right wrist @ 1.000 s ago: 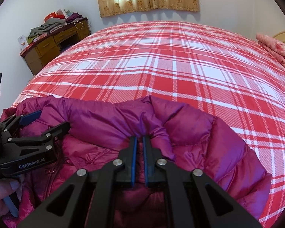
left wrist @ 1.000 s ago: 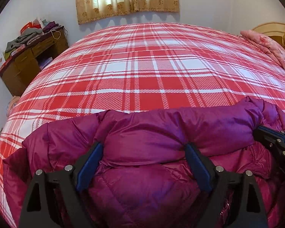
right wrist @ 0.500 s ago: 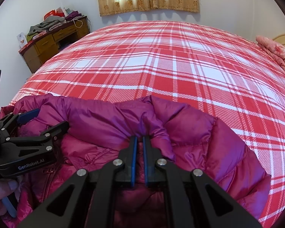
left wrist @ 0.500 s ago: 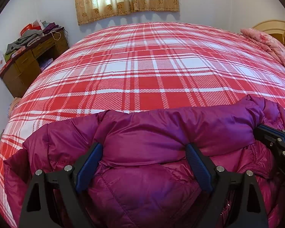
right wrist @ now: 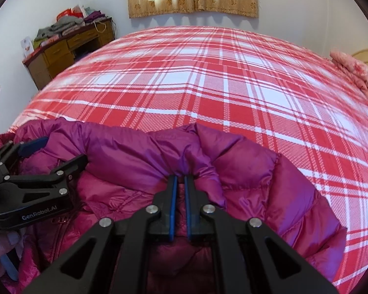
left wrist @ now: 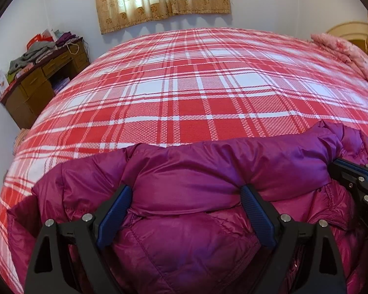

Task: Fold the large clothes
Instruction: 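Open both grippers and release the folded jacket onto the bed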

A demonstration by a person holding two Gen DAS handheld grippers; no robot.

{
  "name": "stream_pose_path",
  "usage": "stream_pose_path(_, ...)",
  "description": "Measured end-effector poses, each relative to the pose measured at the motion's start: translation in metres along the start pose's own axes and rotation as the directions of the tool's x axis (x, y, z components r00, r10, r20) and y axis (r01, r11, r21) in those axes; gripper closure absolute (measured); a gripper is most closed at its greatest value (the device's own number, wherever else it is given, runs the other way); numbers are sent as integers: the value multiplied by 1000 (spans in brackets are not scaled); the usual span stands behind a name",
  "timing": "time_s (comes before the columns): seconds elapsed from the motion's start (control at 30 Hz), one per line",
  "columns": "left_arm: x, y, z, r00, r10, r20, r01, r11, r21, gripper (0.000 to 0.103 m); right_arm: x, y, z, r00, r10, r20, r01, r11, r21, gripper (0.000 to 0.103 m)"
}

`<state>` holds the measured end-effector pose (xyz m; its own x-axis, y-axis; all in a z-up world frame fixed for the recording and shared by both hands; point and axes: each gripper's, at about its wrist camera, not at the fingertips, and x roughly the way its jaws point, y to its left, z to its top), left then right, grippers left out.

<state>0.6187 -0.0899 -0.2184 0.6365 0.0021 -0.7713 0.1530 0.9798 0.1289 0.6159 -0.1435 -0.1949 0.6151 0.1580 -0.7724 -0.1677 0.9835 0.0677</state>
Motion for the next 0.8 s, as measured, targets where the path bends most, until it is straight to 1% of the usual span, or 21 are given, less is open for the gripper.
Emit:
stream_pose_path(0.07, -4, 5, 6, 1000, -19, -16, 19, 1000, -3, 9, -2, 1, 5, 1000, -1, -19, 0, 1000, -26, 95)
stream_pose_path(0.1, -10, 7, 9, 1000, -7, -14, 7, 1000, 0, 9, -8, -2, 7, 999, 8, -33, -9, 999, -35, 92)
stream_pose_path(0.13, -28, 12, 13, 1000, 4, 16, -4, 1000, -3, 10, -15, -5, 7, 999, 13, -34, -14, 999, -30, 82)
stream_pose_path(0.17, -45, 17, 14, 999, -12, 49, 12, 1000, -7, 10, -29, -12, 6, 999, 29, -21, -29, 1000, -12, 58)
stream_pose_path(0.23, -79, 28, 11, 994, -43, 96, 45, 999, -19, 10, -60, -27, 0, 999, 49, 21, -50, 999, 10, 28)
stream_pose_path(0.3, -116, 41, 0, 991, -57, 124, 62, 997, -35, 10, -94, -45, -12, 996, 55, 72, -56, 998, 10, 27)
stream_pose_path(0.33, -140, 51, -13, 987, -67, 147, 75, 996, -50, 10, -110, -56, -21, 995, 62, 78, -63, 998, 13, 27)
stream_pose_path(0.4, -169, 61, -35, 984, -56, 171, 68, 995, -67, 10, -138, -79, -39, 992, 97, 86, -101, 994, 42, 27)
stream_pose_path(0.43, -187, 67, -53, 983, -50, 178, 64, 995, -79, 10, -155, -92, -55, 990, 111, 91, -117, 991, 66, 27)
stream_pose_path(0.53, -215, 77, -96, 987, -45, 151, 60, 993, -102, 10, -186, -112, -92, 988, 126, 85, -135, 986, 98, 27)
stream_pose_path(0.67, -243, 87, -159, 993, -58, 101, 70, 990, -119, 10, -227, -123, -147, 986, 144, 85, -154, 981, 122, 24)
stream_pose_path(0.7, -252, 89, -173, 994, -50, 101, 62, 991, -120, 10, -238, -125, -162, 985, 152, 86, -162, 978, 130, 23)
stream_pose_path(0.73, -260, 90, -185, 994, -42, 102, 55, 991, -121, 10, -243, -125, -169, 984, 158, 84, -168, 977, 133, 22)
stream_pose_path(0.8, -273, 95, -201, 994, -41, 102, 53, 991, -122, 10, -259, -126, -192, 984, 165, 67, -173, 976, 135, 21)
